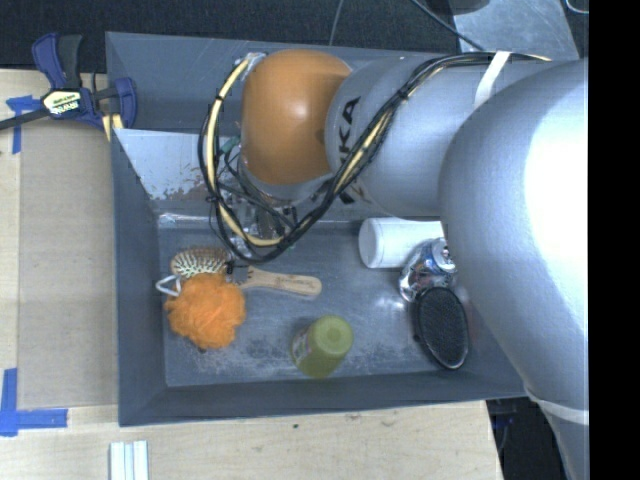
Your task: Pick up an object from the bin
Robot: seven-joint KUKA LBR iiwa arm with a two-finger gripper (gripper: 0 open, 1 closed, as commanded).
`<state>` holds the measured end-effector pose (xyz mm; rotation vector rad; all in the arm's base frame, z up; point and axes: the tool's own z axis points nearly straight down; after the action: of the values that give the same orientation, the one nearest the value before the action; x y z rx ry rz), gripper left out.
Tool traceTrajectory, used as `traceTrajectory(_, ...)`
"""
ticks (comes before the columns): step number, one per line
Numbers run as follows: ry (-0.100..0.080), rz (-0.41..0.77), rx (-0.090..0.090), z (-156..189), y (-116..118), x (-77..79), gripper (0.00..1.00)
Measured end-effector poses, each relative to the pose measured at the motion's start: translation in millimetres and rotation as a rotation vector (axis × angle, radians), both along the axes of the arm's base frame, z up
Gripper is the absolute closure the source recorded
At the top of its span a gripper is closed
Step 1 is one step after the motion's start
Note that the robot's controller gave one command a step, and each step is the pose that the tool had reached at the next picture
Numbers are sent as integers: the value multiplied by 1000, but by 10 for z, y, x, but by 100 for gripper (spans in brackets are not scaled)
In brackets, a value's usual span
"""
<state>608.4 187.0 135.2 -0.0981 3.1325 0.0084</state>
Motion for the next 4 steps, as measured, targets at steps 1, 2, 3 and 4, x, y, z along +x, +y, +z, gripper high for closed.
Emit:
traceTrajectory(1,1,176,-2,-592,-269,-253,0)
traceTrajectory(2,-5,189,-1,-550,102,-89,0)
traceTrajectory(3,-5,185,-4,-539,69,-81,100)
traceTrajectory(4,-5,184,-4,-540,65,-81,100)
